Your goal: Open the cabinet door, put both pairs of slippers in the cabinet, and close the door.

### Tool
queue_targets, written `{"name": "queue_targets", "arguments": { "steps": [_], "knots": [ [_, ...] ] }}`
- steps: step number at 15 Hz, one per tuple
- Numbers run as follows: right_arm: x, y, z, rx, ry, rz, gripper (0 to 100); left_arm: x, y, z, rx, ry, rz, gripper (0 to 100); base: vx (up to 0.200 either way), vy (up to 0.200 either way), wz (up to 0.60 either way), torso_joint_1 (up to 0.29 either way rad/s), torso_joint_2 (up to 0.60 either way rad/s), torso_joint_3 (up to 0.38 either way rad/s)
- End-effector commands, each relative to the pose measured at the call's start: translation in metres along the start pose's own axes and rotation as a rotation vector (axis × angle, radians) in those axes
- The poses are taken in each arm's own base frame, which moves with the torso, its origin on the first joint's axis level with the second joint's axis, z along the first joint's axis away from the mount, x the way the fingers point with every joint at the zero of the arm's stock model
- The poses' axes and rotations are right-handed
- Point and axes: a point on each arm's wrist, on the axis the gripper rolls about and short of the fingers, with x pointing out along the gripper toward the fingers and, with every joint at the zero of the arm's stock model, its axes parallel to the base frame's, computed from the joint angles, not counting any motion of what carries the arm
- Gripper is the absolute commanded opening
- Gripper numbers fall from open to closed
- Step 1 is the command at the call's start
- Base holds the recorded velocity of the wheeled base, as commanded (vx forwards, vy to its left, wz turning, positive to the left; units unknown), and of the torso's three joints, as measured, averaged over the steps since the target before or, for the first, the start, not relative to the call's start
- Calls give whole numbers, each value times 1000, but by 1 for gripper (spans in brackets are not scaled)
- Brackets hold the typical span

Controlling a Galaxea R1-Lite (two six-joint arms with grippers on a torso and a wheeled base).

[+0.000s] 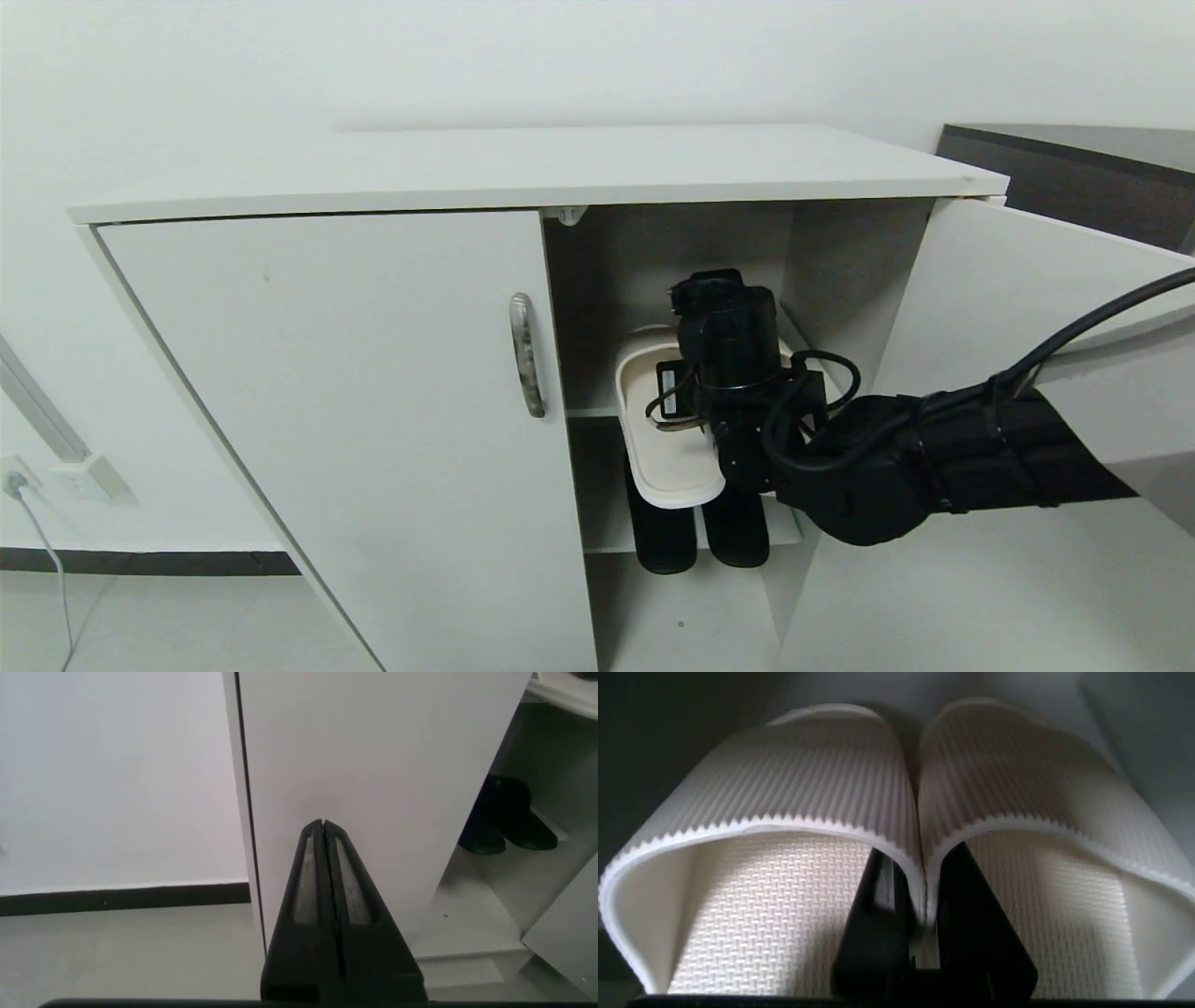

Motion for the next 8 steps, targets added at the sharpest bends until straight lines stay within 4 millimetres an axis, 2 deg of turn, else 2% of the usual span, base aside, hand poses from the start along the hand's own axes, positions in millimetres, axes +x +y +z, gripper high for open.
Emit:
{"name": "queue_targets", "arguments": {
  "steps": [1, 5, 8],
  "knots": [
    [17, 0, -3, 0, 15, -22, 0, 0, 0, 0, 0, 1, 0, 0, 0, 0, 0, 0, 0, 0],
    [37, -2, 8, 26, 28, -33, 0, 0, 0, 0, -2, 1, 0, 0, 0, 0, 0, 0, 0, 0],
    [49, 1, 8, 36, 18, -42, 0, 0, 0, 0, -2, 1, 0, 0, 0, 0, 0, 0, 0, 0]
  ]
}}
